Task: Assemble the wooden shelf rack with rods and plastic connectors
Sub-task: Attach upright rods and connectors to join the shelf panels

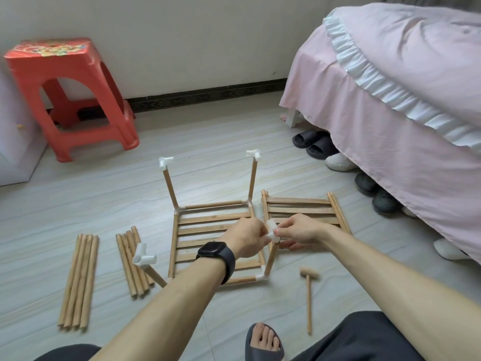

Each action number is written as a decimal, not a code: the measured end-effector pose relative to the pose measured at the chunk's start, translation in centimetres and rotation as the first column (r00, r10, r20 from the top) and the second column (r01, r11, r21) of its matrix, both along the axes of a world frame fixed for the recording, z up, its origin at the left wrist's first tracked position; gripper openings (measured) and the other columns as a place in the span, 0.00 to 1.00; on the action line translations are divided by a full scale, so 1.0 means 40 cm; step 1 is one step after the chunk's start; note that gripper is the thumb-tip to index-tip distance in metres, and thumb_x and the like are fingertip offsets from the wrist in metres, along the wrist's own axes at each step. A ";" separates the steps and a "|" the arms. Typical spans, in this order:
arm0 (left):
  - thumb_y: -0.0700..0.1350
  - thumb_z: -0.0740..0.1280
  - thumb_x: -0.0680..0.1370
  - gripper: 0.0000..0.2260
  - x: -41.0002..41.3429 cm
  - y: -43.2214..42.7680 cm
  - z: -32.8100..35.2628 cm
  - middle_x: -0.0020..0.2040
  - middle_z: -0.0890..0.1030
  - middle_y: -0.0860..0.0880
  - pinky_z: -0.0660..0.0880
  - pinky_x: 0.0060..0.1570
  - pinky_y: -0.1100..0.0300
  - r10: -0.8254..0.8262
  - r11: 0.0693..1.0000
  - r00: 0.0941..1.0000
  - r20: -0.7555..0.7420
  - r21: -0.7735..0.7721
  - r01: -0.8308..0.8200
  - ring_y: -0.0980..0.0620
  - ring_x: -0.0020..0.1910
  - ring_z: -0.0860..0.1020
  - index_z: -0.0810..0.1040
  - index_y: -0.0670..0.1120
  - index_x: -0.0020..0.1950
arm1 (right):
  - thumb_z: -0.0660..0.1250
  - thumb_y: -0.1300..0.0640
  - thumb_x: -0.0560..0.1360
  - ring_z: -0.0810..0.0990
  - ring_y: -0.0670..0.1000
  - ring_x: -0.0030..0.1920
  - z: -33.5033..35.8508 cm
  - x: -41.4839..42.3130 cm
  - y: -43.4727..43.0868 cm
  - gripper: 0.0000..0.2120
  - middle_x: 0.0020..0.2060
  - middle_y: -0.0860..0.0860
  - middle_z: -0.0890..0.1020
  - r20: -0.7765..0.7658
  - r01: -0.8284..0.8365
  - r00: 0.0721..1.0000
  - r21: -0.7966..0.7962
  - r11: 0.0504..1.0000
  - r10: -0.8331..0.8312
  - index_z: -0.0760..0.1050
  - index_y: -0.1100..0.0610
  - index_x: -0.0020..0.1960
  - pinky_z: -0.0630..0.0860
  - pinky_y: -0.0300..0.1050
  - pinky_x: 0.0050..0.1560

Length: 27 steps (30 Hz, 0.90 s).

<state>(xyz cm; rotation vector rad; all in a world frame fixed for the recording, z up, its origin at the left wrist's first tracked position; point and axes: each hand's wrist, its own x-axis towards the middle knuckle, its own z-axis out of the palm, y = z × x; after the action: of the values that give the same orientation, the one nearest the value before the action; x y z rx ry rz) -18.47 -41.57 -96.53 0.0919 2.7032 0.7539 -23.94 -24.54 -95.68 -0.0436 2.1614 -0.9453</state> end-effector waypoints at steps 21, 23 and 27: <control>0.52 0.69 0.81 0.11 -0.016 -0.001 -0.065 0.44 0.82 0.52 0.66 0.33 0.66 -0.047 0.999 0.999 -0.013 -0.027 0.046 0.58 0.34 0.73 0.85 0.48 0.57 | 0.64 0.52 0.83 0.85 0.48 0.46 -0.064 -0.004 0.021 0.13 0.48 0.54 0.86 0.030 -0.062 0.998 0.039 0.997 0.061 0.84 0.59 0.54 0.80 0.42 0.48; 0.52 0.69 0.80 0.11 -0.016 -0.004 -0.068 0.47 0.84 0.50 0.62 0.30 0.68 -0.046 0.999 0.999 -0.017 -0.021 0.046 0.59 0.31 0.71 0.85 0.48 0.56 | 0.64 0.54 0.84 0.84 0.49 0.45 -0.074 0.000 0.020 0.13 0.44 0.55 0.85 0.022 -0.066 0.998 0.014 0.998 0.065 0.83 0.60 0.51 0.78 0.40 0.44; 0.53 0.70 0.80 0.12 -0.010 -0.004 -0.072 0.51 0.85 0.52 0.63 0.31 0.69 -0.060 0.998 0.998 0.001 -0.032 0.060 0.60 0.32 0.72 0.85 0.51 0.61 | 0.64 0.54 0.83 0.84 0.47 0.43 -0.085 0.008 0.022 0.13 0.42 0.53 0.84 0.008 -0.067 0.998 0.013 0.998 0.067 0.83 0.62 0.53 0.79 0.41 0.44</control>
<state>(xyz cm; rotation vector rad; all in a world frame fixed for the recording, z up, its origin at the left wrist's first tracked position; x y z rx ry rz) -18.87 -41.74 -99.40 0.1649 2.6985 0.6925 -23.63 -23.64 -99.10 -0.1056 2.1452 -0.8918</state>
